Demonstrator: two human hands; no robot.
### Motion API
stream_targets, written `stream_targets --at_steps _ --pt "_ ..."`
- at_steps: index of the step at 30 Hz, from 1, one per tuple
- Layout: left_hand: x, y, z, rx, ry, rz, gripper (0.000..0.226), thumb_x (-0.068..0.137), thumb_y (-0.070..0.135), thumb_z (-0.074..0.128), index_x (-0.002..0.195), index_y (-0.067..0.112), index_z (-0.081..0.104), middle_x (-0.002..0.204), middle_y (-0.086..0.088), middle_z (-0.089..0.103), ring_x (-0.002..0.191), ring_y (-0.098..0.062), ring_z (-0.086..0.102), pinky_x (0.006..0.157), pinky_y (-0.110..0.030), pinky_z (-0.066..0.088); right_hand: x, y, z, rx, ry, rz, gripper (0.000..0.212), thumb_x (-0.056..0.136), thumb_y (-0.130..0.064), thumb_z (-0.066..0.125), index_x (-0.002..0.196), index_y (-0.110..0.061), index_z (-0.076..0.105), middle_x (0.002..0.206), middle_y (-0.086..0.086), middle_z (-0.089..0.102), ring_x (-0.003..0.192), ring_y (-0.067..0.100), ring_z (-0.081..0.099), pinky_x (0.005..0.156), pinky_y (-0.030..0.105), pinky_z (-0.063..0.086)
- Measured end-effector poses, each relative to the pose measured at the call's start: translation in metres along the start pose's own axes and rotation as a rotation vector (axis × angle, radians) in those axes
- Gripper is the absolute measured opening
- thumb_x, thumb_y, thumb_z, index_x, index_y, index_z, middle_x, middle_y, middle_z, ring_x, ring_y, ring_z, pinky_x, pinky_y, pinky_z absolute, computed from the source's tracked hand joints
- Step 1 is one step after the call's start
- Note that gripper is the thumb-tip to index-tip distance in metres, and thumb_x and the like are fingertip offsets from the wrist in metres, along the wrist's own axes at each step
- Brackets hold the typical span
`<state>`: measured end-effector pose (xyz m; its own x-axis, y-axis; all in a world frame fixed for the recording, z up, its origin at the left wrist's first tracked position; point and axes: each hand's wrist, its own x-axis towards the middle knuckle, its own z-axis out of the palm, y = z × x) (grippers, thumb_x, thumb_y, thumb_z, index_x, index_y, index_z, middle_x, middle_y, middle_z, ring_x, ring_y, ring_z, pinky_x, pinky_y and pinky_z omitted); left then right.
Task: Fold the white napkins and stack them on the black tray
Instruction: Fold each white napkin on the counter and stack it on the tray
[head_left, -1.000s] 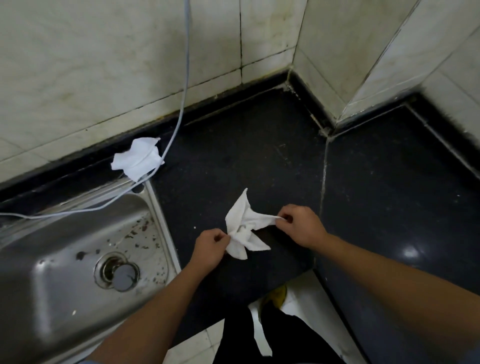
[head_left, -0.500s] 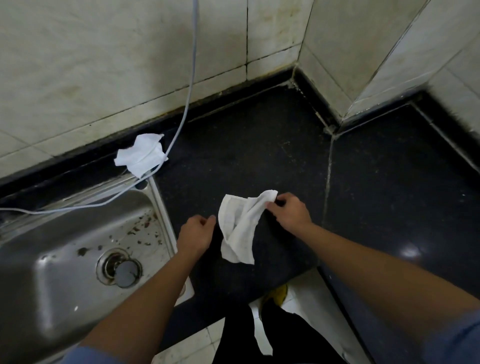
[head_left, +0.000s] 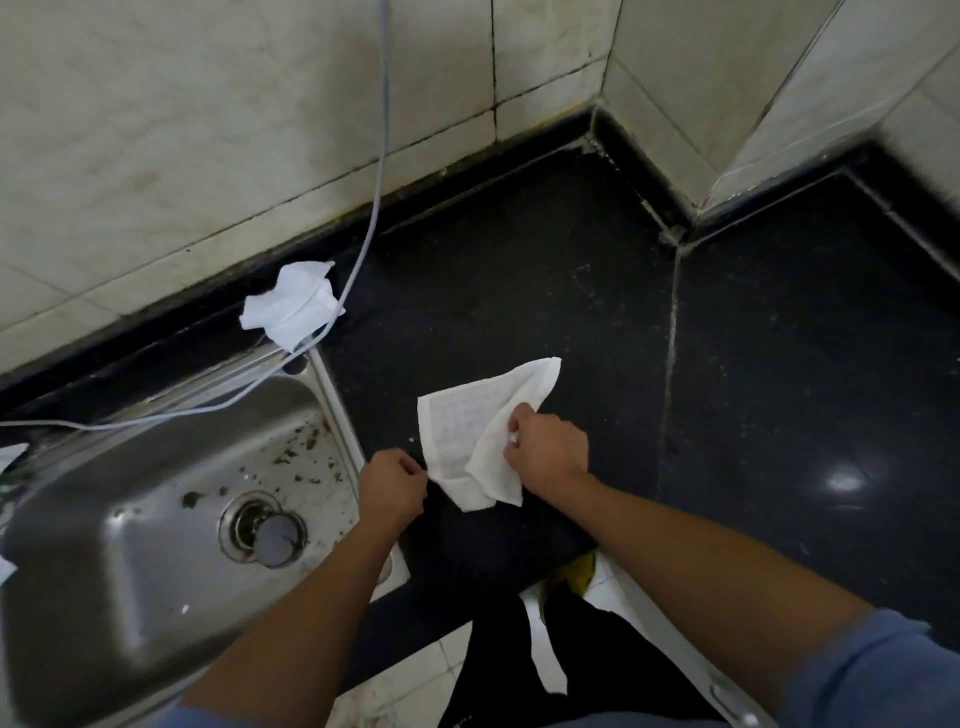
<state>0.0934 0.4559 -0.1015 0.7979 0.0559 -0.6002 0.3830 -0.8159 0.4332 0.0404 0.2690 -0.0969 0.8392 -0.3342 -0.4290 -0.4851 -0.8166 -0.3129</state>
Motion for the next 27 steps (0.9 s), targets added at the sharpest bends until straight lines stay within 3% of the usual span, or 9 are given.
stream_targets --at_steps 2,5,8,12,16,19,22,24,27 --pt "-0.004 -0.003 0.0 -0.016 -0.007 0.009 0.016 0.086 0.007 0.06 0.07 0.009 0.06 0.065 -0.011 0.067 0.05 -0.023 0.063 0.043 -0.028 0.05 -0.001 0.014 -0.011 -0.003 -0.019 -0.009 0.017 0.09 -0.031 0.05 0.104 -0.023 0.054 0.093 -0.001 0.065 0.077 0.019 0.061 0.065 0.03 0.044" --pt "-0.01 0.001 0.007 0.033 0.052 0.131 0.01 0.085 0.015 0.061 0.076 0.015 0.062 0.072 -0.004 0.066 0.065 -0.022 0.065 0.064 -0.038 0.057 -0.005 0.047 -0.03 -0.043 -0.054 -0.038 0.018 0.089 -0.032 0.053 0.105 -0.025 0.057 0.096 -0.003 0.065 0.08 0.016 0.06 0.067 0.028 0.044" --pt "-0.022 0.015 0.02 0.138 0.143 0.412 0.01 0.089 0.019 0.057 0.097 0.018 0.062 0.097 0.0 0.058 0.085 -0.018 0.058 0.072 -0.037 0.053 -0.009 0.067 -0.041 -0.1 -0.132 -0.097 0.021 0.089 -0.031 0.054 0.109 -0.025 0.058 0.1 -0.003 0.065 0.087 0.015 0.06 0.071 0.028 0.047" --pt "-0.026 0.029 0.036 0.436 -0.007 0.756 0.026 0.093 0.025 0.048 0.114 0.019 0.062 0.121 0.001 0.049 0.109 -0.019 0.045 0.084 -0.034 0.045 -0.007 0.082 -0.045 -0.181 -0.172 -0.137 0.021 0.089 -0.028 0.053 0.108 -0.027 0.062 0.102 -0.003 0.063 0.086 0.015 0.058 0.07 0.028 0.046" --pt "-0.019 0.023 0.033 0.71 0.02 0.715 0.026 0.091 0.025 0.046 0.109 0.017 0.062 0.124 -0.004 0.047 0.109 -0.023 0.043 0.089 -0.034 0.04 -0.006 0.098 -0.052 -0.267 -0.022 -0.05 0.023 0.092 -0.025 0.049 0.111 -0.026 0.063 0.109 0.0 0.061 0.091 0.018 0.06 0.073 0.031 0.048" --pt "-0.019 0.018 0.028 0.72 0.095 0.787 0.03 0.085 0.018 0.054 0.114 0.015 0.063 0.128 -0.008 0.05 0.114 -0.027 0.045 0.093 -0.037 0.041 -0.01 0.09 -0.052 -0.21 0.117 -0.198 0.025 0.092 -0.026 0.052 0.113 -0.023 0.064 0.108 -0.001 0.059 0.095 0.017 0.059 0.071 0.029 0.047" --pt "-0.029 0.028 0.034 0.709 -0.022 1.025 0.05 0.079 0.017 0.061 0.129 0.019 0.054 0.136 -0.009 0.048 0.124 -0.032 0.042 0.097 -0.043 0.037 -0.023 0.069 -0.038 -0.201 -0.043 -0.367 0.031 0.091 -0.034 0.053 0.12 -0.025 0.058 0.115 -0.002 0.054 0.105 0.018 0.054 0.079 0.033 0.047" --pt "-0.036 0.033 0.038 0.819 -0.139 0.993 0.049 0.082 0.019 0.058 0.131 0.022 0.049 0.127 -0.005 0.05 0.121 -0.028 0.039 0.097 -0.038 0.033 -0.032 0.068 -0.023 -0.277 -0.168 -0.446 0.031 0.091 -0.032 0.053 0.121 -0.024 0.056 0.118 0.0 0.052 0.108 0.02 0.052 0.08 0.034 0.046" --pt "-0.034 0.023 0.032 0.915 -0.145 0.872 0.025 0.085 0.016 0.053 0.11 0.018 0.059 0.112 -0.004 0.053 0.112 -0.025 0.04 0.092 -0.033 0.033 -0.038 0.091 -0.016 -0.324 -0.199 -0.45 0.024 0.092 -0.027 0.048 0.111 -0.018 0.061 0.113 0.002 0.057 0.106 0.022 0.054 0.078 0.034 0.047"
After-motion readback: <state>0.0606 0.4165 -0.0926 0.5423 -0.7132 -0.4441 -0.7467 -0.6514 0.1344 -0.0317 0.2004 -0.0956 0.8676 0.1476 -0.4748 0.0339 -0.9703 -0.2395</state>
